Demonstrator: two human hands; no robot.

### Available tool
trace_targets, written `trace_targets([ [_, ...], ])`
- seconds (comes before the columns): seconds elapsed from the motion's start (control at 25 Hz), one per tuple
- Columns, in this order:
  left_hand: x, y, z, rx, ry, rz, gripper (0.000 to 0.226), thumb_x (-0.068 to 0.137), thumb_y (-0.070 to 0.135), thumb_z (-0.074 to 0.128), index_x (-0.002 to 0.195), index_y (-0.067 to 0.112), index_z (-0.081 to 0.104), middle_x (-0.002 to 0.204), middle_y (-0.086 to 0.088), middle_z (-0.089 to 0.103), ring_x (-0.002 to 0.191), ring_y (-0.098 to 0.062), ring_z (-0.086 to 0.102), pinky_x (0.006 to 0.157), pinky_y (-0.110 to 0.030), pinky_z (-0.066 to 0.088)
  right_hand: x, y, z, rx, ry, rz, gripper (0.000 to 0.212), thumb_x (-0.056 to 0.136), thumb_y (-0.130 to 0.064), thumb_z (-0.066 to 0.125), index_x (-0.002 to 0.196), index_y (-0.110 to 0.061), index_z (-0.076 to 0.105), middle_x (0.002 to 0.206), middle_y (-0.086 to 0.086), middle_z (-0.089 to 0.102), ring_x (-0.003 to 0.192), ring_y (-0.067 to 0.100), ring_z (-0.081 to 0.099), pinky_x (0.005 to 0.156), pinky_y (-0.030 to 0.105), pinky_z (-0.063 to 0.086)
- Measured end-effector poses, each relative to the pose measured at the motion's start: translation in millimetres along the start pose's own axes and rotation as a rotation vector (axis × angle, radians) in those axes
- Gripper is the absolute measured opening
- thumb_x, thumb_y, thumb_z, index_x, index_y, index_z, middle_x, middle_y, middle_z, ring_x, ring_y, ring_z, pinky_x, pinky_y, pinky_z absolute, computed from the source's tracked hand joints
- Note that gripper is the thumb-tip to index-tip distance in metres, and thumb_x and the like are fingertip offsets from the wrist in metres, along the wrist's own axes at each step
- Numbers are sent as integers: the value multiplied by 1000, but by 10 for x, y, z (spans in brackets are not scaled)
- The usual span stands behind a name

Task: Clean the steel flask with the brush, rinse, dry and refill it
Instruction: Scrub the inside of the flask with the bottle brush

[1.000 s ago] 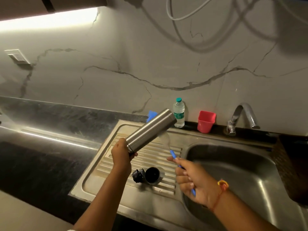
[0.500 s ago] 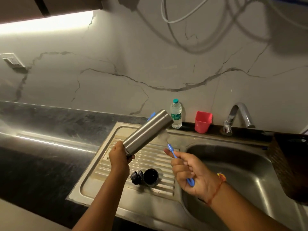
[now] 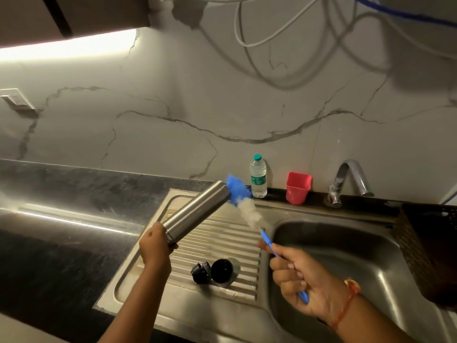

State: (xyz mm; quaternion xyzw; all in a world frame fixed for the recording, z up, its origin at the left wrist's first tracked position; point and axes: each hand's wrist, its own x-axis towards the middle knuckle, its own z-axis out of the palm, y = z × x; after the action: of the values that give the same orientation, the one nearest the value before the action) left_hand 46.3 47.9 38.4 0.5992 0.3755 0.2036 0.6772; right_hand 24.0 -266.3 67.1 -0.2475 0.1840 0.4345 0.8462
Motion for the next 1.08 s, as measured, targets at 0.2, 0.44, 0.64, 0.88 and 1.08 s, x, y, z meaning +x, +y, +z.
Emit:
trace_targets([
  [0.2, 67, 73, -135, 16, -84, 14, 16, 99, 19, 48, 92, 11, 60, 99, -19, 59, 82, -29, 60, 58, -33, 49, -51, 49, -73, -270, 165, -70, 34, 100, -25, 49, 128, -10, 62, 58, -2, 22, 37, 4, 19, 32, 11, 18],
  [0.44, 93, 69, -116, 7, -175, -20, 19, 99, 20, 47, 100, 7, 61, 103, -21, 60, 87, -31, 61, 59, -34, 48, -63, -33, -99, -514, 225, -90, 31, 103, -28, 47, 122, -13, 66, 59, -2, 27, 43, 5, 18, 34, 12, 16],
  [0.64, 134, 88, -144, 40, -227, -31, 21, 99, 21, 48, 103, 5, 62, 102, -21, 60, 86, -30, 61, 59, -34, 49, -105, -2, -136, -737, 306, -198, 29, 105, -29, 44, 117, -18, 68, 59, -3, 32, 46, 6, 19, 34, 14, 17],
  [0.88, 165, 79, -137, 134, -194, 68, 19, 99, 19, 50, 94, 7, 64, 103, -24, 61, 87, -33, 60, 58, -34, 50, -206, -12, -64, -891, 387, -283, 28, 105, -33, 42, 113, -28, 68, 59, -5, 32, 47, 7, 21, 38, 19, 17],
  [1.08, 28, -6, -19, 171, -272, 59, 19, 100, 16, 49, 91, 6, 63, 100, -23, 60, 86, -32, 60, 59, -35, 50, -80, -27, 15, -892, 388, -308, 28, 106, -32, 40, 116, -24, 65, 58, -5, 32, 47, 6, 20, 39, 19, 16],
])
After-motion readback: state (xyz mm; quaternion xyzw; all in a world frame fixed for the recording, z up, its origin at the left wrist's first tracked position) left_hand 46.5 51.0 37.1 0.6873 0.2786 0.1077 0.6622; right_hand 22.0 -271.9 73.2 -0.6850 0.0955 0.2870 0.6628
